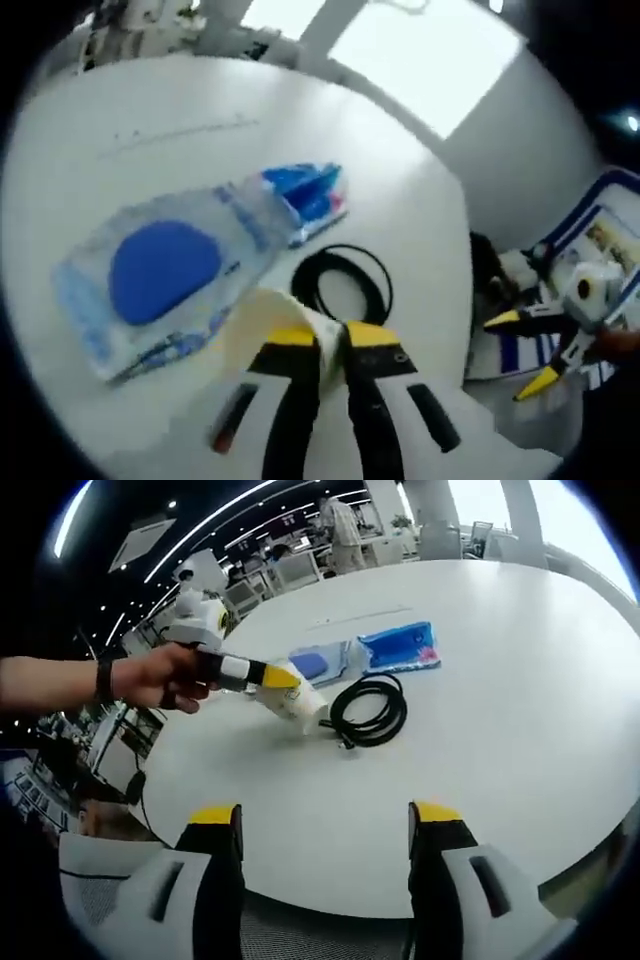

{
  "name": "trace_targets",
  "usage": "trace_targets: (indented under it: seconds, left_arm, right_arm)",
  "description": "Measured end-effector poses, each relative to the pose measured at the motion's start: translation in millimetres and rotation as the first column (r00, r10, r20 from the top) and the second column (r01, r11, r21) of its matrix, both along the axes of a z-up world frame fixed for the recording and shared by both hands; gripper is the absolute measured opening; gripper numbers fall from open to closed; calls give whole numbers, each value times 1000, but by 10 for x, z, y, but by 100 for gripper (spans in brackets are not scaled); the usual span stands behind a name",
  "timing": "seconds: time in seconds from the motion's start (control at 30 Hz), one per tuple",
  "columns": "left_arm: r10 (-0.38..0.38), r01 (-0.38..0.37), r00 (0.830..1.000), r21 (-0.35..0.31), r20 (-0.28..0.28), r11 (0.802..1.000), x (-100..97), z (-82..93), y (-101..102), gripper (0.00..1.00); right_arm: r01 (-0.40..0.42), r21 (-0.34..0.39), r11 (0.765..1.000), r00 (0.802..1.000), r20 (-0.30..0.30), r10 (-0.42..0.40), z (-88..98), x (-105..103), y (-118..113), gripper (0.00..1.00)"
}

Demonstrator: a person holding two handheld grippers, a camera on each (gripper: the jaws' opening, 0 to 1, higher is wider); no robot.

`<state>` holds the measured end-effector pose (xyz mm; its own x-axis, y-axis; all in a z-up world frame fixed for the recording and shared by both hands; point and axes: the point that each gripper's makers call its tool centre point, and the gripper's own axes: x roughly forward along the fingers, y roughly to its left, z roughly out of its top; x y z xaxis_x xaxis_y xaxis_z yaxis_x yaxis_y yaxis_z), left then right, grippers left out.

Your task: Arrange the tabletop items into an orderly group along one side of the table until the central work area is clear of visible clutter.

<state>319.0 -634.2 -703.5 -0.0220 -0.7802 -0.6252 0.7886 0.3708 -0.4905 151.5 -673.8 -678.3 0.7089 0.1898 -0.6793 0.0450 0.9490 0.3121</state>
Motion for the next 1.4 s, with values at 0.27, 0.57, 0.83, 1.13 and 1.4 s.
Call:
trace_targets:
  seconds: [0.27,0.57,0.83,1.13,1.4]
  left_arm:
    - [-108,95,969,68,222,993,-60,116,170,0]
    - [-97,51,931,136,353,989,301,273,644,0]
    - [37,-157,871,206,489,966,1028,466,1295,0]
    - [151,-269,868,194,474,943,1365,498,1550,1]
    - [108,-240,873,227,475,944,1279,430,1442,1]
  right_arm:
    - [-16,1,1000,1000,-1,16,-34,-21,67,66]
    - [-45,1,999,999,-5,45,-61,-67,207,66]
    - [-46,9,999,999,-18,46,-92,-170,249,66]
    - [-30,12,999,999,-37,31,-134,-300,242,65]
    - [-1,26,1000,999,-47,2,-173,-323,201,65]
